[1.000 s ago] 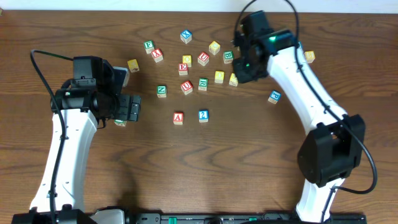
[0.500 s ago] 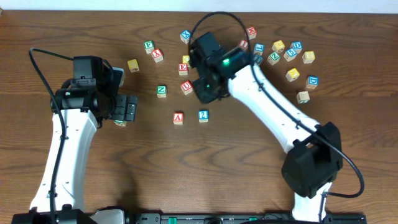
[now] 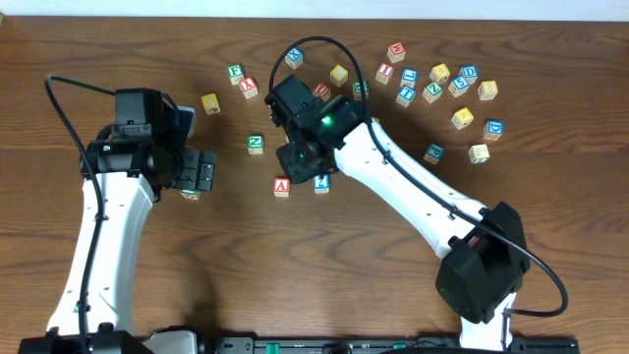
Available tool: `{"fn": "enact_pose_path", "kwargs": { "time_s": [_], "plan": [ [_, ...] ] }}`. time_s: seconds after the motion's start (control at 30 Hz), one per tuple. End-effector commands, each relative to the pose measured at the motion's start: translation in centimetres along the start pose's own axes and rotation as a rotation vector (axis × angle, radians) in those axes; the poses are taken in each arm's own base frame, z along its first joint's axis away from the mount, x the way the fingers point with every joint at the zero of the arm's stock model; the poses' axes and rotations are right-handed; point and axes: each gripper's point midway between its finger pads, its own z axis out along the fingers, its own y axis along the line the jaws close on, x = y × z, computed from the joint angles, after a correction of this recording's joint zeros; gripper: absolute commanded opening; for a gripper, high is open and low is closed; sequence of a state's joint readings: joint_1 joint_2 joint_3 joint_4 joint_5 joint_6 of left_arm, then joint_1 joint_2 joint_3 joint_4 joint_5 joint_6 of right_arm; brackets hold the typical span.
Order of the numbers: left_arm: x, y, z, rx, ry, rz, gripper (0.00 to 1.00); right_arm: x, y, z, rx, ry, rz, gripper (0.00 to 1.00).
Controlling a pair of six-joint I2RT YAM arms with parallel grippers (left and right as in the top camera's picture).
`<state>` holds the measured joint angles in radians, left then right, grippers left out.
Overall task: Spell out AI2
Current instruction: 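Lift the I block and carry it toward the A and 2 blocks, then lower the I block into the gap between A and 2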
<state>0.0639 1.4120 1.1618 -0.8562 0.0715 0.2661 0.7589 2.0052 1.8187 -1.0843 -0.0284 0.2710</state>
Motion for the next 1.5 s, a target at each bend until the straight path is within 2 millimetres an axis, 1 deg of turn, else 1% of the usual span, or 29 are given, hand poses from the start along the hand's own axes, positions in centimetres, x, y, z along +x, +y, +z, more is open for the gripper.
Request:
{"fn": "enact_pose_path", "kwargs": {
  "time_s": [0.0,0.13,0.23,0.37,0.6,0.77,1.03,1.13,1.47],
  "plan": [
    [-0.1,0.5,-0.1,-0.007,-0.005,-0.01,0.98,-0.7,0.6,-1.8,0.014,-0.056,0.047,0.01],
    [-0.1,0.9,-0.2,0.03,-0.015,-0.047,0.97,-0.8,0.4,-1.8,0.038,-0.065,0.067,0.02],
    [0.1,1.8,-0.3,0.06,-0.026,-0.099,0.98,-0.9,-0.1,-1.8,0.064,-0.074,0.091,0.03],
    [-0.1,1.3,-0.4,0.112,-0.042,-0.081,0.98,-1.0,-0.5,-1.8,0.09,-0.083,0.111,0.03],
    [-0.1,1.0,-0.4,0.124,-0.047,-0.074,0.98,-1.1,-1.1,-1.4,0.12,-0.089,0.15,0.05],
    [-0.2,1.0,-0.4,0.125,-0.047,-0.074,0.98,-0.6,-1.1,0.2,0.117,-0.085,0.168,0.06],
    [-0.2,1.0,-0.4,0.125,-0.048,-0.074,0.98,0.9,-1.6,2.8,0.125,-0.06,0.2,0.06],
    [-0.2,1.0,-0.4,0.125,-0.048,-0.074,0.98,1.2,-1.4,3.7,0.104,-0.057,0.203,0.06],
    [-0.2,1.0,-0.4,0.127,-0.048,-0.074,0.98,1.0,-0.5,5.1,0.063,-0.09,0.209,0.07]
  ]
}}
